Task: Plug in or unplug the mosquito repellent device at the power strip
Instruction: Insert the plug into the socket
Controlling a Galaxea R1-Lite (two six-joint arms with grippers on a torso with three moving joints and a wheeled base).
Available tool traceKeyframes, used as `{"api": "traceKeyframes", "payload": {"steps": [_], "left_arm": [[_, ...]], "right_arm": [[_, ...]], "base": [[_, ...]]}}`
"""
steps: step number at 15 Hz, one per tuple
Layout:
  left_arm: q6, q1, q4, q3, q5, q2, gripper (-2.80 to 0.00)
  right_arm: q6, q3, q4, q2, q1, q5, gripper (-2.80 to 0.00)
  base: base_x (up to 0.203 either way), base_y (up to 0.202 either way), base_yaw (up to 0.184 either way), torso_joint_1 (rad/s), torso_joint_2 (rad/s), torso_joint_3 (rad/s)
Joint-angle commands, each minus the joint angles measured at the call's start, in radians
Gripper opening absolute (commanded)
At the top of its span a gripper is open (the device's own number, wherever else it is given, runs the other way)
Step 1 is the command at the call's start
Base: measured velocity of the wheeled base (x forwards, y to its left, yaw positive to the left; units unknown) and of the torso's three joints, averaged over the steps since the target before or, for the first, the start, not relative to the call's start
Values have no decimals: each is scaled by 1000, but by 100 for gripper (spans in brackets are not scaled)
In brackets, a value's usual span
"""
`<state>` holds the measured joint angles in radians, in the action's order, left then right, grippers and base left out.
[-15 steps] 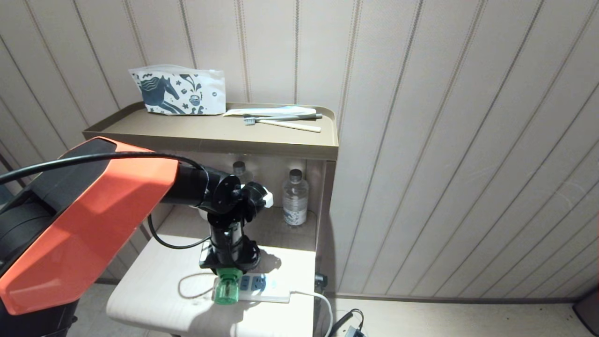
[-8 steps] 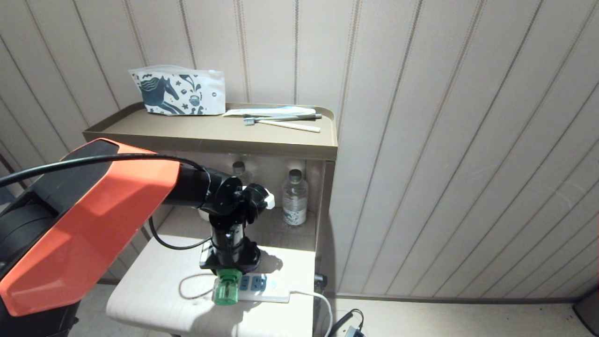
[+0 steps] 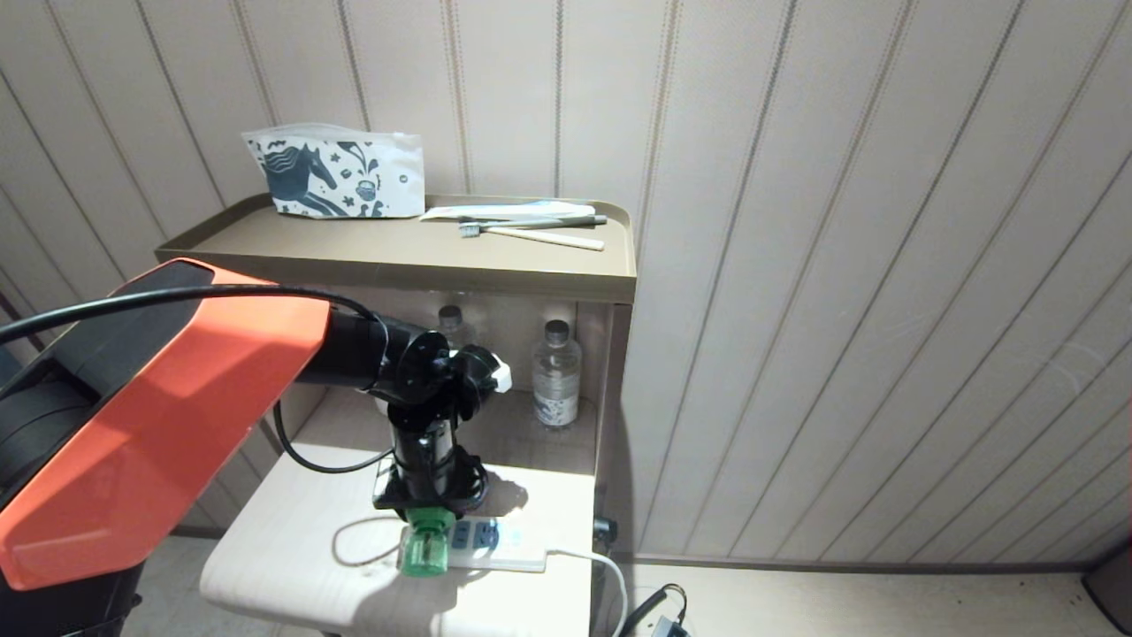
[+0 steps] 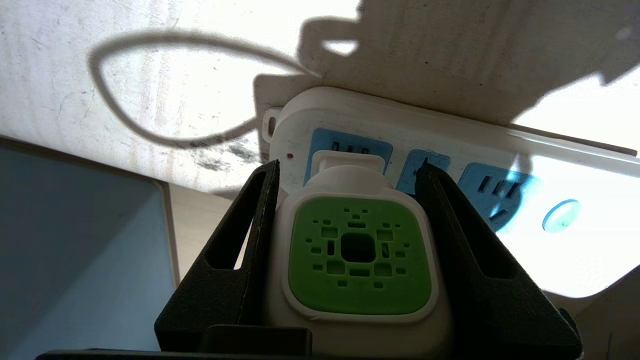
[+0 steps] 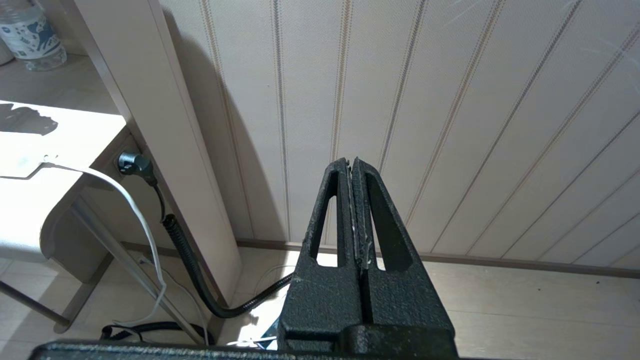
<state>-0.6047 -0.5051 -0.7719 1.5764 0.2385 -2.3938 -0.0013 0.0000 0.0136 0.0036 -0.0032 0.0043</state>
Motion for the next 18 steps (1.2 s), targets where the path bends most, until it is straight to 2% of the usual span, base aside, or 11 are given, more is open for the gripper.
{"api": "traceKeyframes", "payload": {"steps": [1,18], "left_arm": [[-4,0,-6,1,6,-10,-280],[14,23,51,-44,15,2,-280]], "right_arm": [[0,0,0,-1,0,0,-280],[0,0,0,-1,0,0,-280]], "base": [[0,0,0,0,0,0],[0,0,0,0,0,0]]}}
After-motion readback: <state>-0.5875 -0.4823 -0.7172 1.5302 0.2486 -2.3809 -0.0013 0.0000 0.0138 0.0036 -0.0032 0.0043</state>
